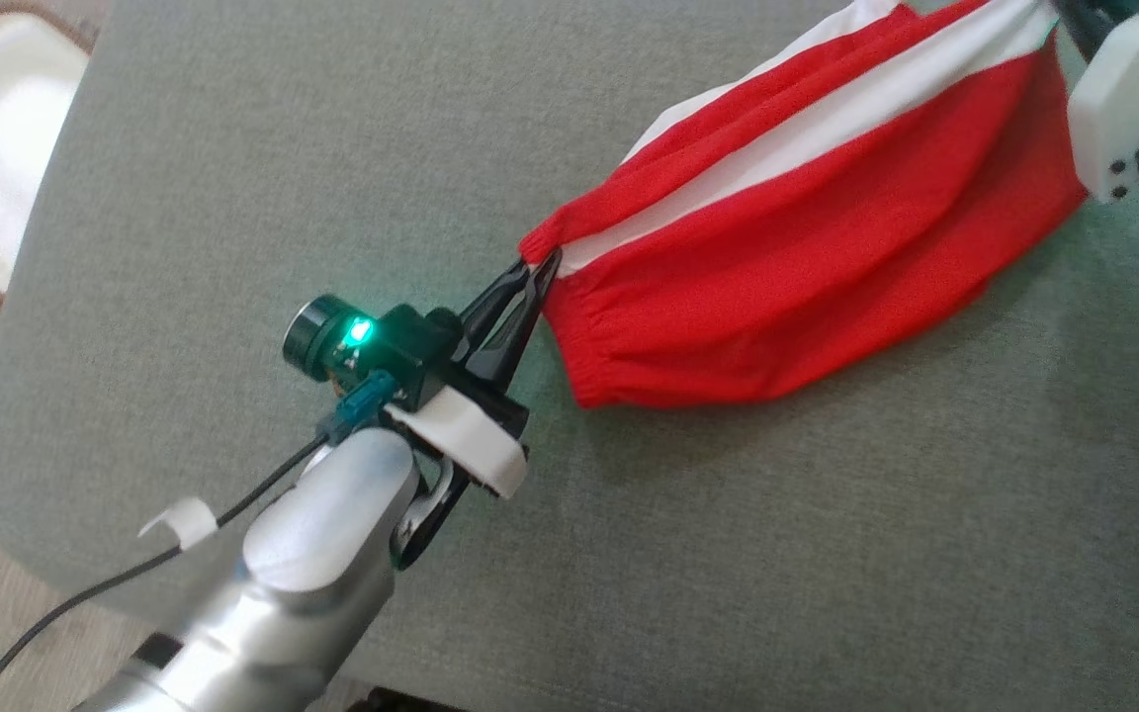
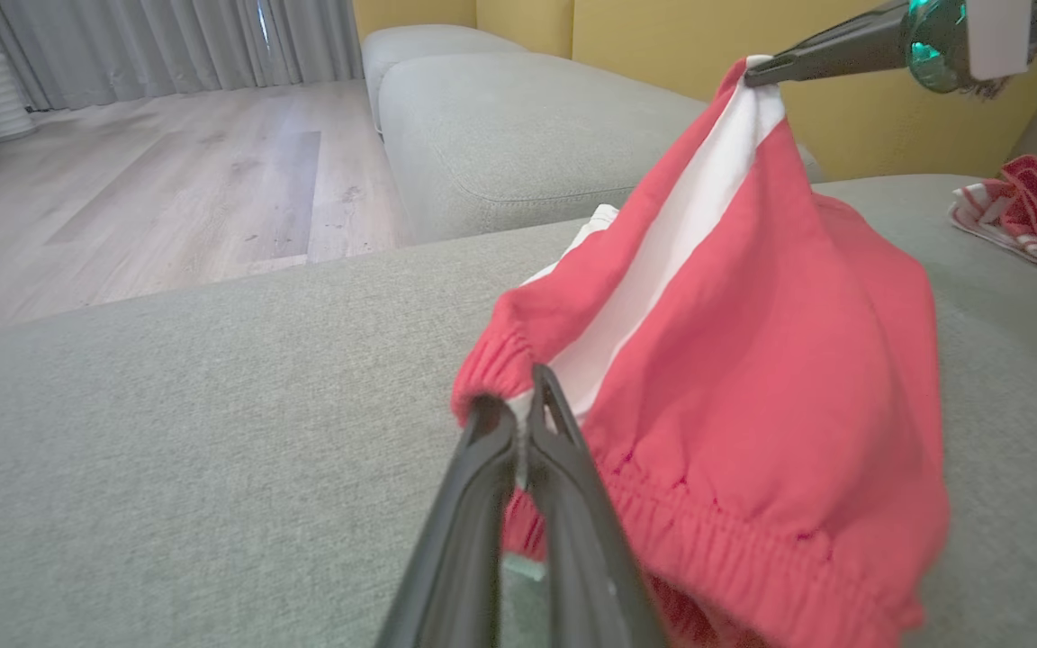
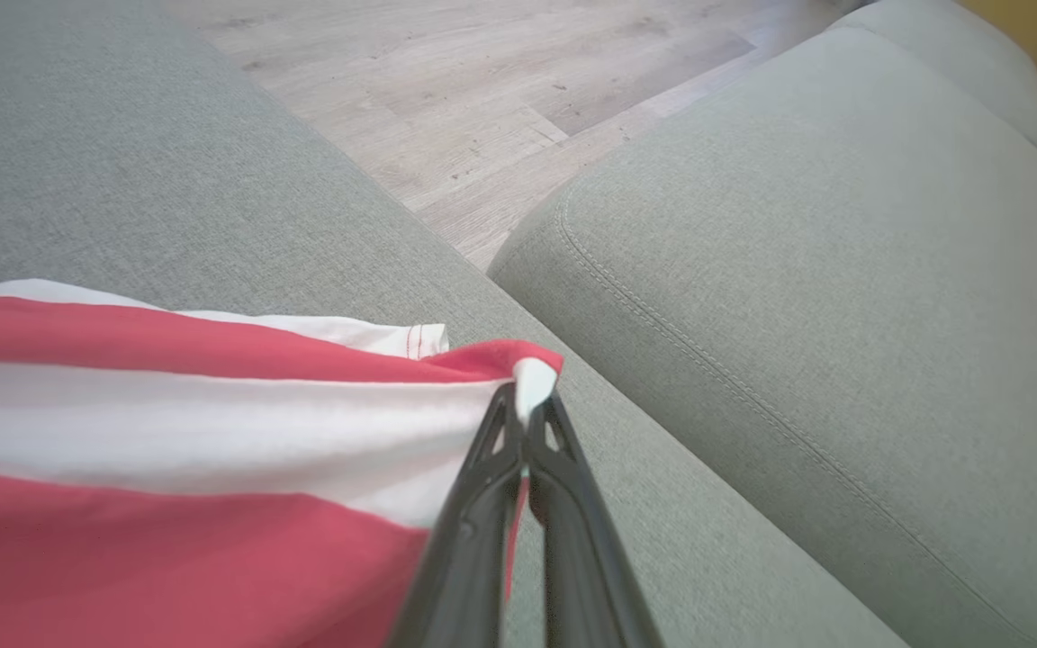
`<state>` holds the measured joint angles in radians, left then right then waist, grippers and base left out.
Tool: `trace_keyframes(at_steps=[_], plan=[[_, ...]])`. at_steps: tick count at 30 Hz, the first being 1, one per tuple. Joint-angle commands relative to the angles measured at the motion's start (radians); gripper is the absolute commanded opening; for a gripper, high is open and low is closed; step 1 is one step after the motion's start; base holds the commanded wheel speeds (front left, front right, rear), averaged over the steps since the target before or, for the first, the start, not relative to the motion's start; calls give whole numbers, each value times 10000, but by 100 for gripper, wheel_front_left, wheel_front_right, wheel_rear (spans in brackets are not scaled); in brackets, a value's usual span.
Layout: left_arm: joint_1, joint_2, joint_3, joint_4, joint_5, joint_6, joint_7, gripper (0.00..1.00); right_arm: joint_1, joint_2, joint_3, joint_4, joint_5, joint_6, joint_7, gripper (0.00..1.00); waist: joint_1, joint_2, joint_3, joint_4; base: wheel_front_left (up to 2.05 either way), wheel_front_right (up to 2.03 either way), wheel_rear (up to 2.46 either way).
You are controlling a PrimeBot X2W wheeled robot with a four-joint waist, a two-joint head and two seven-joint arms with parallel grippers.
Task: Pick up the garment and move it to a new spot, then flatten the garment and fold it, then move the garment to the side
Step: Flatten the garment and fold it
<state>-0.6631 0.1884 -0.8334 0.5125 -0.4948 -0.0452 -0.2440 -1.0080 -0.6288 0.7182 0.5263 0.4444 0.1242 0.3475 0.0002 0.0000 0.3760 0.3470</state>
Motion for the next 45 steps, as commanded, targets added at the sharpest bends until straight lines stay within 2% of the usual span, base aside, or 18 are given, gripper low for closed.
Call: trace_keyframes(at_steps=[1,11,20,21,22,23,24,25,29,37,45], plan=[[-414,165,457,-173,12,-34,-117,0,-200,63,25,-154,-84,65,-123,0,-2,0,201,172,0,0,0],[-990,-460,798,558,218,-254,-174,0,-1633,546,1148,1870,-59,65,-1276,0,-2,0,806,530,0,0,0],[-1088,-825,1200,832,582,-406,-176,0,-2365,760,1865,3047,307,65,-1892,0,-2,0,1141,710,0,0,0],[-1099,-850,1196,931,607,-428,-176,0,-2411,799,1910,3158,364,65,-1913,11,-2,0,1153,716,0,0,0],[-1117,-875,1195,1029,625,-448,-176,0,-2445,841,1962,3256,421,65,-1952,100,-2,0,1158,719,0,0,0],[-1139,-898,1213,1096,645,-463,-176,4,-2481,876,2015,3352,465,65,-2003,100,-2,0,1156,721,0,0,0],[-1152,-912,1227,1169,682,-469,-176,42,-2514,917,2082,3439,490,65,-2062,100,-2,0,1148,714,0,0,0],[-1152,-921,1245,1242,712,-475,-177,100,-2533,966,2147,3517,520,65,-2133,100,-2,0,1125,697,0,0,0],[-1074,-882,1382,1467,786,-498,-177,100,-2536,1134,2294,3815,773,65,-2399,100,-2,0,906,516,0,0,0],[-744,-452,1948,1359,885,-409,-177,100,-2427,1211,2393,3910,1455,65,-3016,100,-2,0,240,-149,0,0,0],[-221,30,3142,460,733,-21,-177,100,-1865,1249,2135,3597,2257,65,-4333,100,-2,0,-717,-1059,0,0,0]])
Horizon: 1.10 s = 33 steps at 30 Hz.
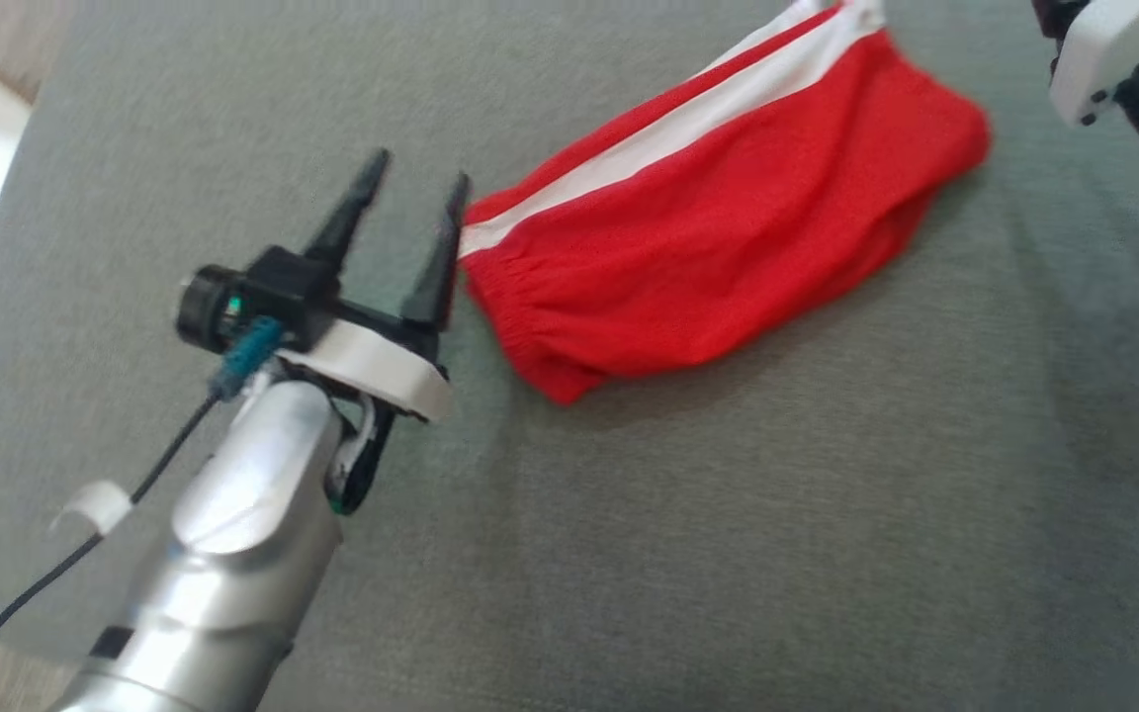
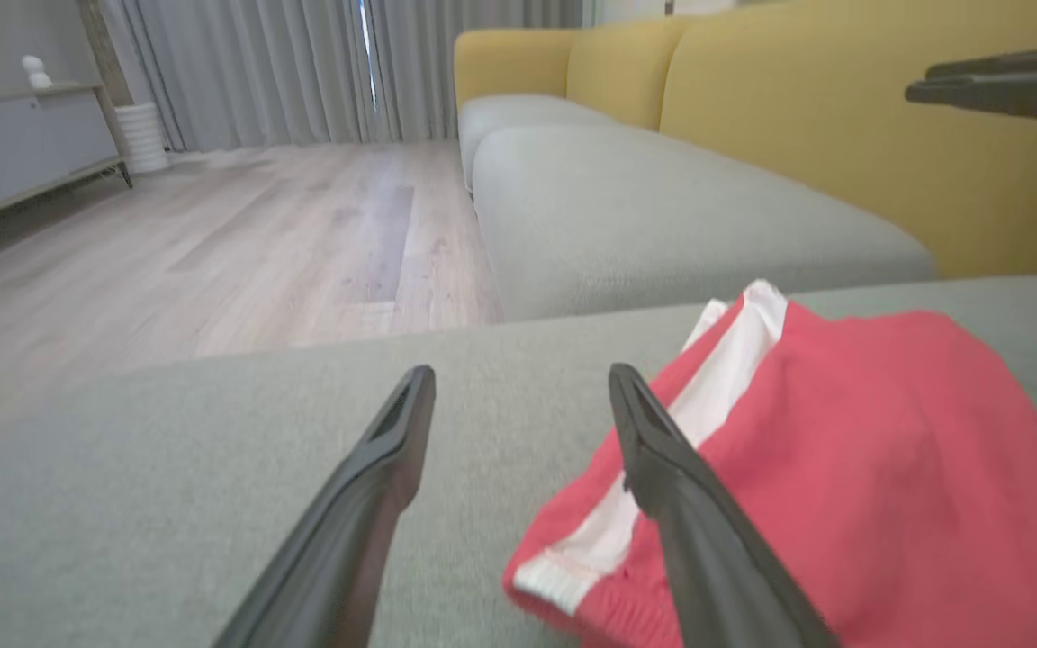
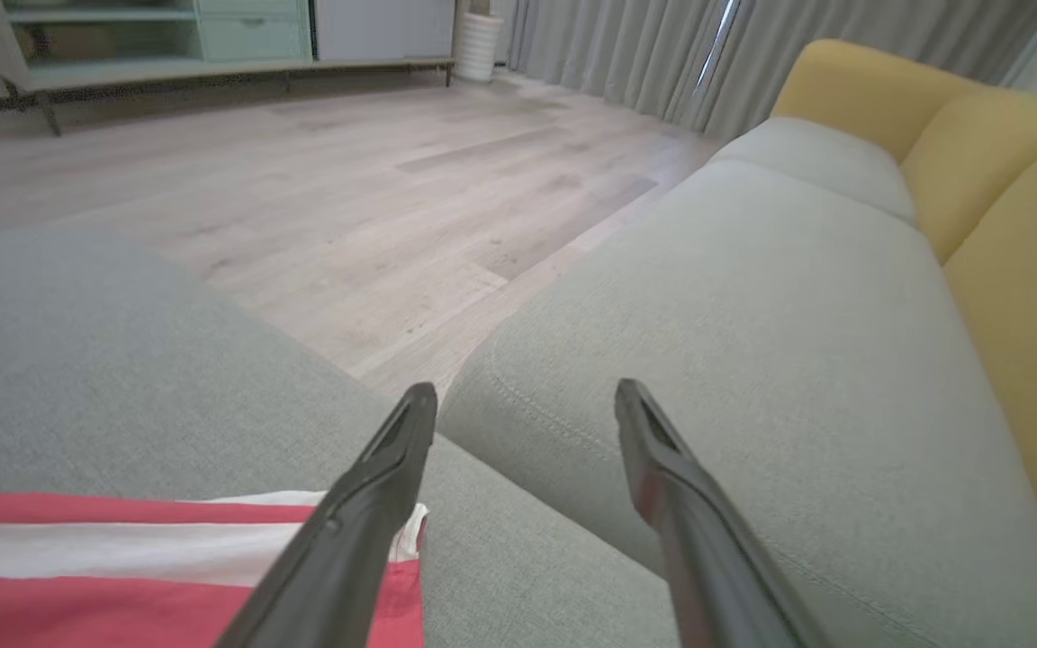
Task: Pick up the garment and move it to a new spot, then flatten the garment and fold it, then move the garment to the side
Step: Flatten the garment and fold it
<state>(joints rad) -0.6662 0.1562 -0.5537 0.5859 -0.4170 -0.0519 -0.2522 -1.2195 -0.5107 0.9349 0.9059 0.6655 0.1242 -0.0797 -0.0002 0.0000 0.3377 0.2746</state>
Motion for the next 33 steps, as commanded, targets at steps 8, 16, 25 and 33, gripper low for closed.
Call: trace_keyframes(at_steps=[8,16,25,33], plan=[[693,580,1575,-1975,85,522,-95,100,1059,165,-962,-790,413,65,-1423,100,2,0,-1089,-1139,0,0,0],[1917,317,2534,-3107,248,887,-95,100,2879,1088,-3026,-1272,-151,65,-1801,100,2,0,-1663,-1695,0,0,0],[3855,-400,3000,-3576,962,874,-95,100,6605,3188,-6764,-3109,-2433,65,-1819,100,2,0,-2177,-2041,0,0,0],[4672,-830,3221,-3625,1354,656,-95,100,8292,4096,-7809,-4294,-3764,65,-1414,100,2,0,-2162,-1948,0,0,0]])
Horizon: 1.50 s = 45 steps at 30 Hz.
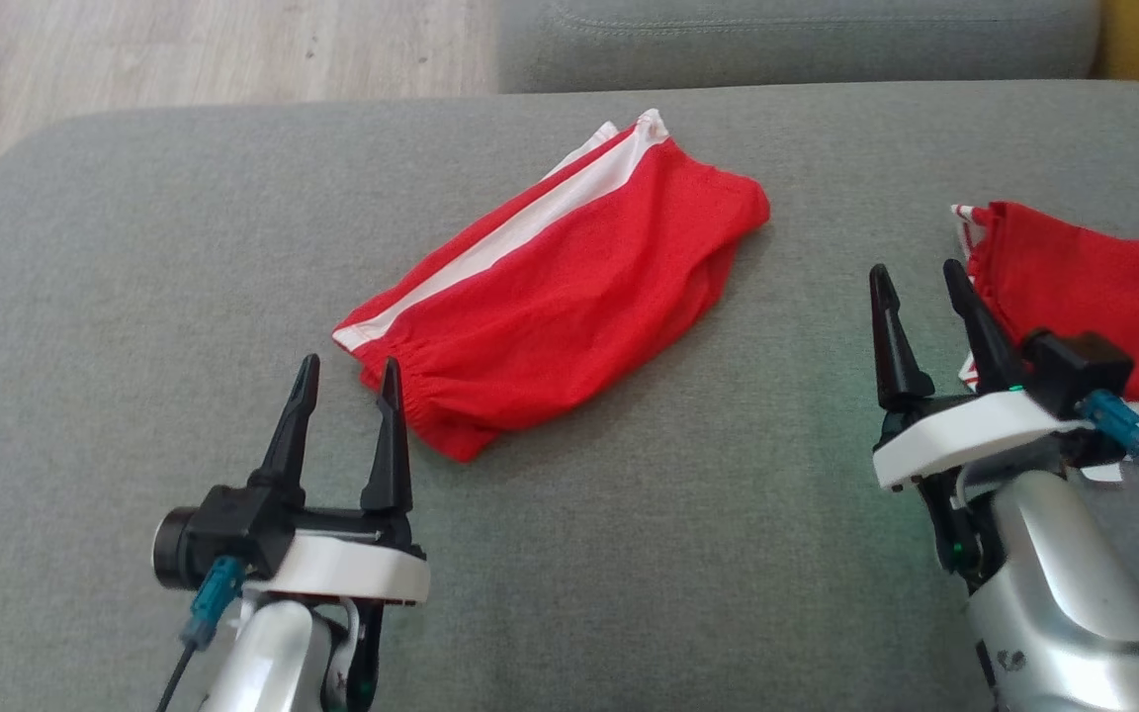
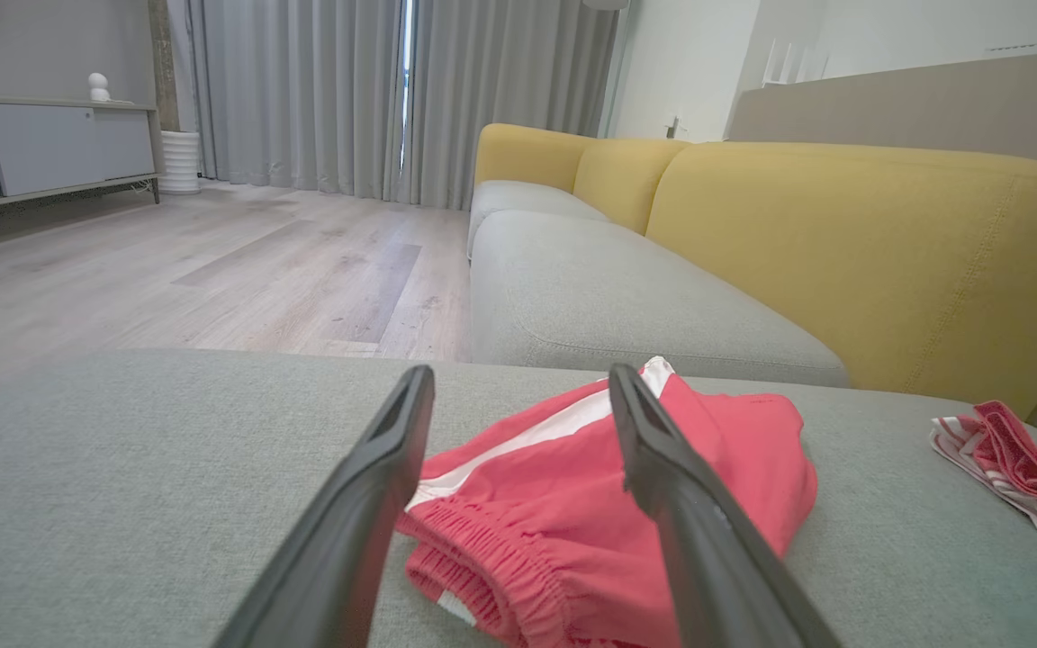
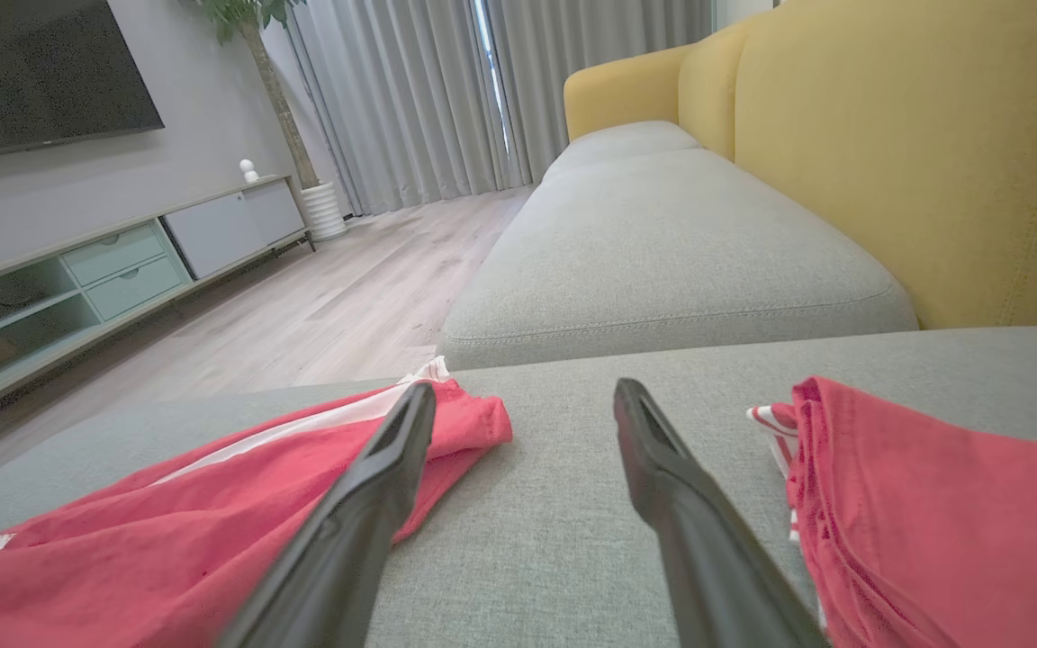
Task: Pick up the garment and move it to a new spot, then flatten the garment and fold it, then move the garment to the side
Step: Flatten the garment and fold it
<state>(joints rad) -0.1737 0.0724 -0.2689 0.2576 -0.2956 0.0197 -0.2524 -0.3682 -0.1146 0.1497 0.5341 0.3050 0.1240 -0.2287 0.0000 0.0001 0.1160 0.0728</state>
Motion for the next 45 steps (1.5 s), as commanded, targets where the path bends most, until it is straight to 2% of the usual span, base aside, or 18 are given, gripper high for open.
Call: trace_keyframes(at_steps=[1,8,15,20,24,29,33,39,45], plan=[[-253,8,373,-342,140,-59,-93,100,-221,134,43,-576,-159,67,76,100,0,-1,55,69,0,0,0],[-436,-136,472,-296,348,-289,-93,100,-21,356,-333,-1514,-494,67,875,100,0,-1,399,448,0,0,0],[-685,-202,361,-196,349,-450,-93,100,-844,520,-1093,-1442,543,67,2321,100,0,-1,1098,1052,0,0,0],[-882,-217,-11,-85,130,-483,-93,100,-1801,602,-2322,-398,1425,67,3532,100,0,-1,1539,1622,0,0,0],[-1028,-219,-354,-124,-103,-366,-93,100,-2659,631,-3064,604,1612,67,4266,100,0,-1,1801,2040,0,0,0],[-1133,-220,-694,-157,-312,-225,-93,100,-3476,639,-3577,1836,1207,67,4868,100,0,-1,1992,2465,0,0,0],[-1226,-220,-911,-208,-448,-120,-93,100,-3950,599,-3766,2952,240,67,5522,100,0,-1,2092,2781,0,0,0],[-1301,-221,-962,-362,-492,-22,-93,100,-4264,536,-3883,3740,-559,67,6072,100,0,-1,2217,2992,0,0,0],[-1363,-221,-949,-434,-522,11,-93,100,-4578,570,-4029,4186,-776,67,6396,100,0,-1,2341,3066,0,0,0]])
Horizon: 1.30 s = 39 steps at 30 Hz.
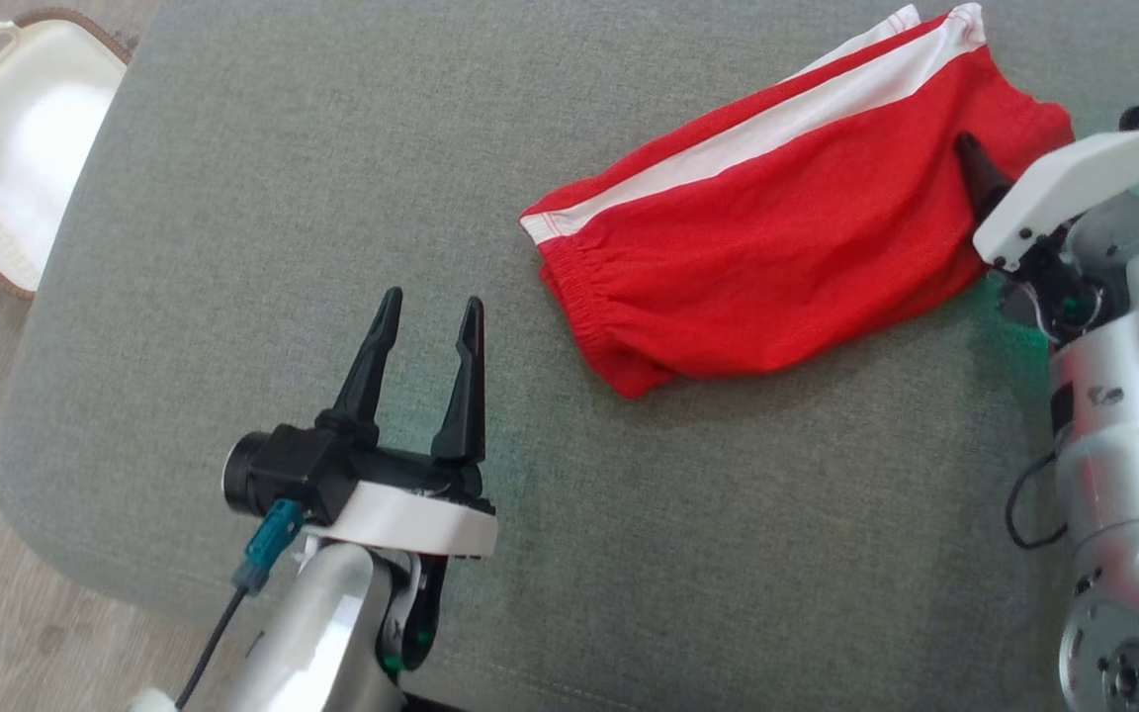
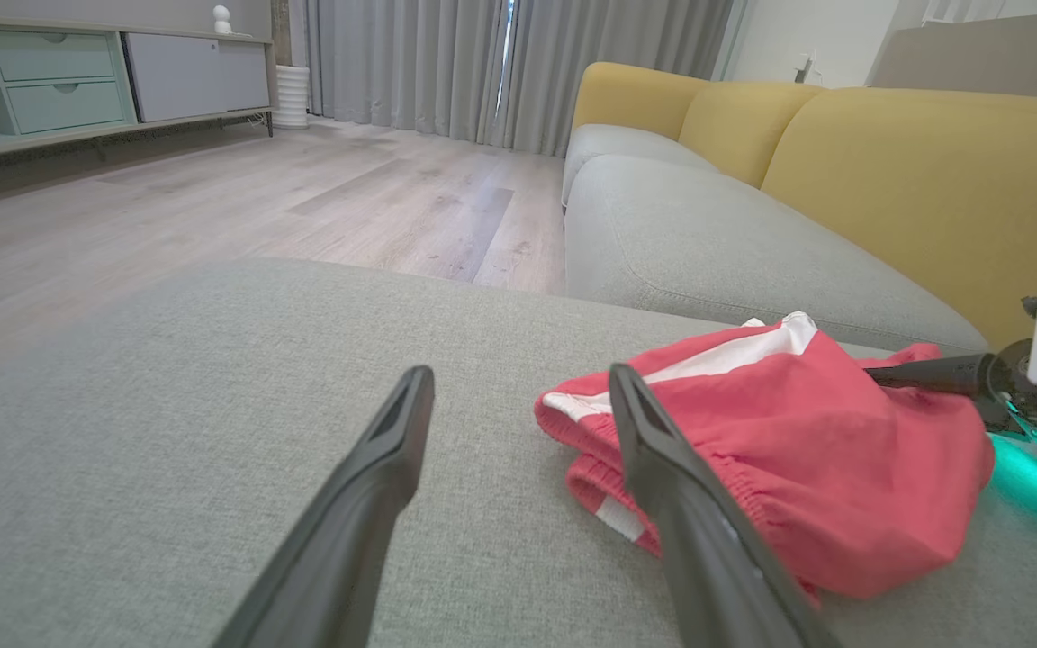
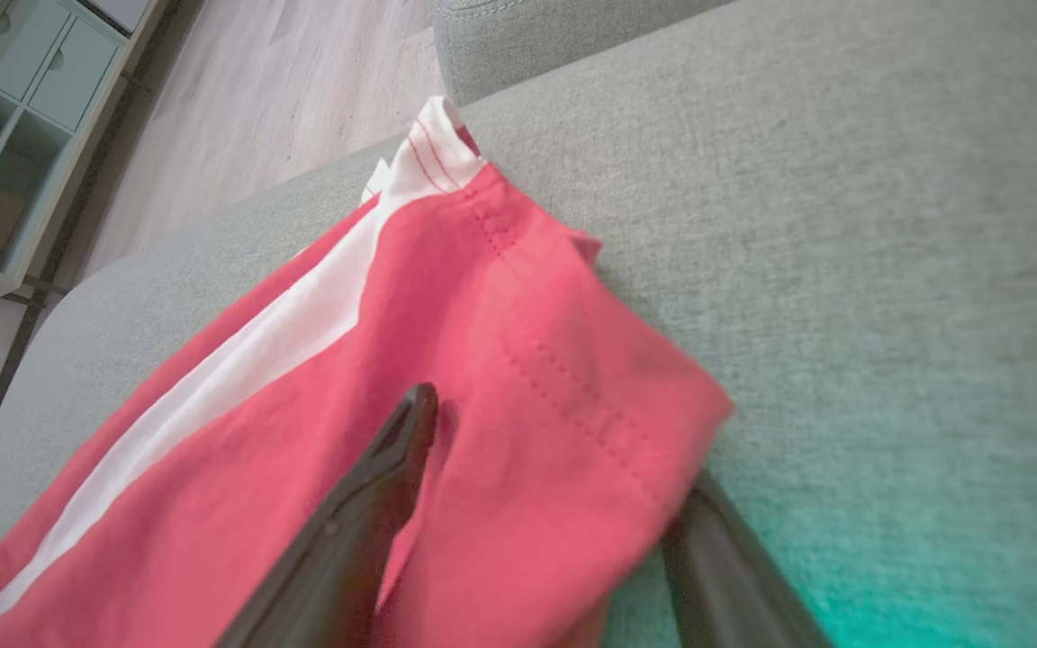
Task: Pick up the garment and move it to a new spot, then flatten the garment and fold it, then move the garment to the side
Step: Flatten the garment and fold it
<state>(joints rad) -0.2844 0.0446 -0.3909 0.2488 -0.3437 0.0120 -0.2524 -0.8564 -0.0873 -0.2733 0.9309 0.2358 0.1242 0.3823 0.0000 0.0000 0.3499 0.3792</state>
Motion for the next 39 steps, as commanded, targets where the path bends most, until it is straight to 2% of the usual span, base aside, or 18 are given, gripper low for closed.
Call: trace_keyframes(at_steps=[1,8,9,10,11,17,24,32,39], plan=[[-275,57,275,-354,-50,94,-93,100,243,307,172,300,-91,65,341,100,0,0,26,12,0,0,0],[-427,57,273,-420,-135,128,-93,100,-183,350,124,720,-121,65,470,100,0,0,219,84,0,0,0],[-446,57,274,-427,-145,139,-93,100,-245,354,144,763,-70,65,482,95,0,0,242,84,0,0,0],[-460,57,275,-428,-152,148,-93,100,-298,357,194,785,-18,65,463,38,0,0,254,77,0,0,0],[-470,57,278,-424,-155,153,-93,100,-334,360,261,780,29,65,388,0,0,0,259,64,0,0,0],[-503,57,341,-352,-103,151,-93,100,-326,366,648,519,103,65,-802,0,0,0,153,-113,0,0,0],[-437,57,505,-301,27,94,-93,100,-94,365,939,294,733,65,-1745,0,0,0,-152,-483,0,0,0],[-205,57,670,-189,147,83,-93,100,639,236,293,-112,1371,65,-2605,0,0,0,-644,-960,0,0,0],[160,57,943,-277,99,-44,-93,100,2005,308,-268,-1060,1585,65,-3067,0,0,0,-1251,-1597,0,0,0]])
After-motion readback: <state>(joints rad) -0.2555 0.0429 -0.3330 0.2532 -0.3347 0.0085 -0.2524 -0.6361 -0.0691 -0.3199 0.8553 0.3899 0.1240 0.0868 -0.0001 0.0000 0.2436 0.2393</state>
